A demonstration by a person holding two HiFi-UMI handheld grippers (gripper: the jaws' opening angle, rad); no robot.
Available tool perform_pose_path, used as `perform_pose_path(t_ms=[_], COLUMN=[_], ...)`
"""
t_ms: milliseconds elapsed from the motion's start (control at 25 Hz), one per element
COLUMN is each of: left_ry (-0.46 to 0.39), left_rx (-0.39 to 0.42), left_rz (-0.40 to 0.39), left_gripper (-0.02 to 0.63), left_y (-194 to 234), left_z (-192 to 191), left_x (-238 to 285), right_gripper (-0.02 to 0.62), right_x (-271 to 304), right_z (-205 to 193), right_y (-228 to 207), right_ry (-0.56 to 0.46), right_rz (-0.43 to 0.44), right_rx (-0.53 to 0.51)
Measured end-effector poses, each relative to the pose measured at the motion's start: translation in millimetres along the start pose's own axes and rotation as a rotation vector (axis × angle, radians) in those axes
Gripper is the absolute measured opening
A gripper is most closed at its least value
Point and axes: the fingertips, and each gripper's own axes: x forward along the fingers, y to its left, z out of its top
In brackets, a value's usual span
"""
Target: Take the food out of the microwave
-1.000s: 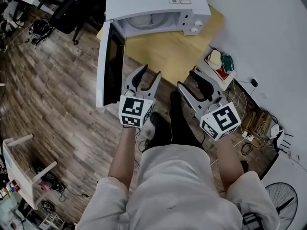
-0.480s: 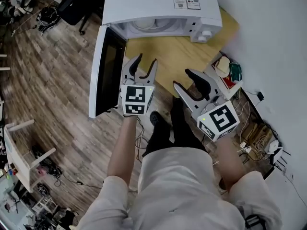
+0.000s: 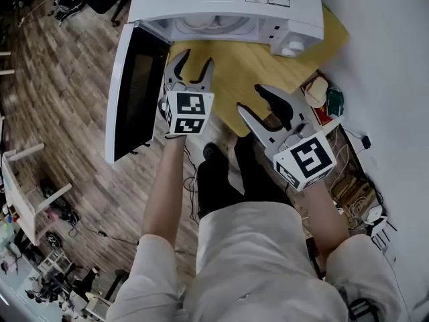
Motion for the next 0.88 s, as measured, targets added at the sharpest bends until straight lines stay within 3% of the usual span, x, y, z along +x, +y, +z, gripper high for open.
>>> perform_pose_path(t_ms=[320, 880], left_ry=[0.053, 0.108], left_rx=[0.120, 0.315], left_rz=[0.080, 0.094], left_gripper=[0.204, 0.204], left_y=[14, 24], left_z=[-4, -11], left_x=[46, 99], right_gripper=[0.184, 0.184], right_x=[9, 18], right_z=[-12, -33], right_y=[-21, -23], right_ry=[0.012, 0.041], right_rz=[0.020, 0.039], right_rx=[0.019, 0.065])
